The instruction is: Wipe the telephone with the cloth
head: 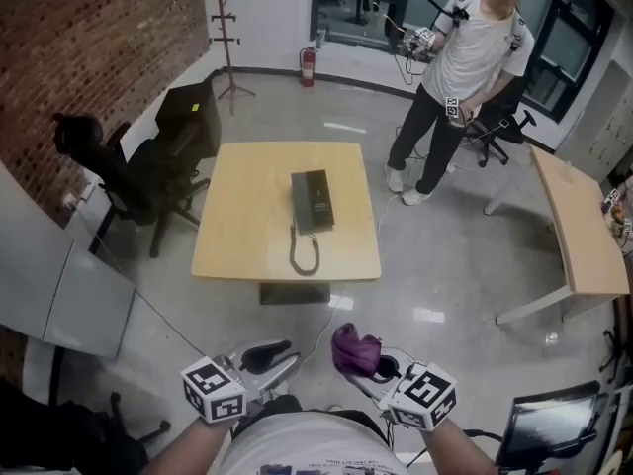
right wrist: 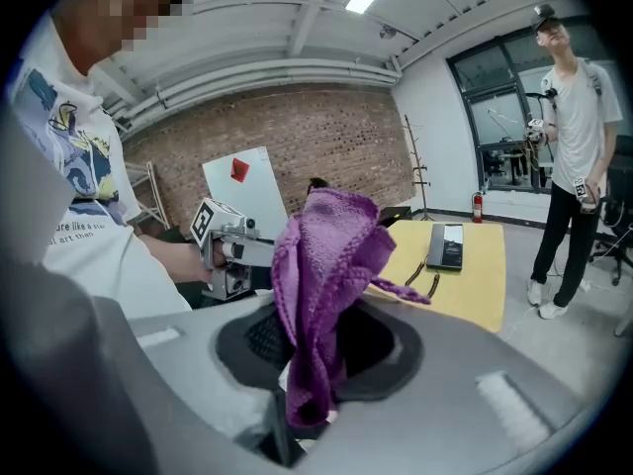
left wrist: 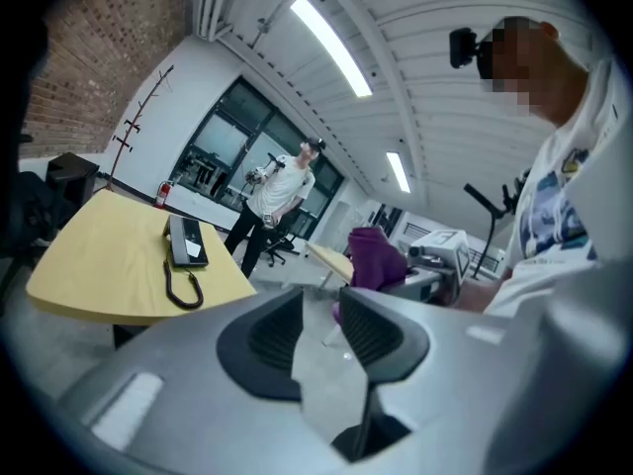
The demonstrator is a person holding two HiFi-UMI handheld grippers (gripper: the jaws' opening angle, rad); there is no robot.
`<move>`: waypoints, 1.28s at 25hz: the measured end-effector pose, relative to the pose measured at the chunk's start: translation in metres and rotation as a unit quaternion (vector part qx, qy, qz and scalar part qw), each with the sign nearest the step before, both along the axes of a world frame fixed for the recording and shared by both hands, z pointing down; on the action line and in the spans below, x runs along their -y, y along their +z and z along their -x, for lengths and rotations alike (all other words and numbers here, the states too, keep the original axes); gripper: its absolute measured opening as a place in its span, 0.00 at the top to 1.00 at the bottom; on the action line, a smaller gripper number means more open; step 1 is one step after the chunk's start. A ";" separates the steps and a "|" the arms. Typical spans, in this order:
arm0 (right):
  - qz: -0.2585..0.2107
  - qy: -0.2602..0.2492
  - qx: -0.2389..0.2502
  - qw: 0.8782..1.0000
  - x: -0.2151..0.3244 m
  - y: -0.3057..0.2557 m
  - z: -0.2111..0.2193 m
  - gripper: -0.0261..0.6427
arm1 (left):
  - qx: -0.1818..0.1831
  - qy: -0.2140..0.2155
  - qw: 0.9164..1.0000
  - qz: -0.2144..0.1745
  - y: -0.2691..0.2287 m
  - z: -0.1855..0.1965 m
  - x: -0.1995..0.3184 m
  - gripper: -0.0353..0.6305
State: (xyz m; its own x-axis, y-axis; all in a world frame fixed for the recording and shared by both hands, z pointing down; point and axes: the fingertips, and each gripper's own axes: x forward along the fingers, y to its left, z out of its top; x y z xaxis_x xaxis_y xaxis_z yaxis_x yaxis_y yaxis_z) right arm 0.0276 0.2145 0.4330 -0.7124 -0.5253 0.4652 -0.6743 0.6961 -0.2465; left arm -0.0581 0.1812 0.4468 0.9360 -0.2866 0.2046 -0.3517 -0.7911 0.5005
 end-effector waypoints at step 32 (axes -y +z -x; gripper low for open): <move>0.016 -0.040 -0.001 0.999 0.205 0.011 -0.084 0.83 | 0.056 -0.120 0.989 0.063 0.055 -0.036 0.237 0.76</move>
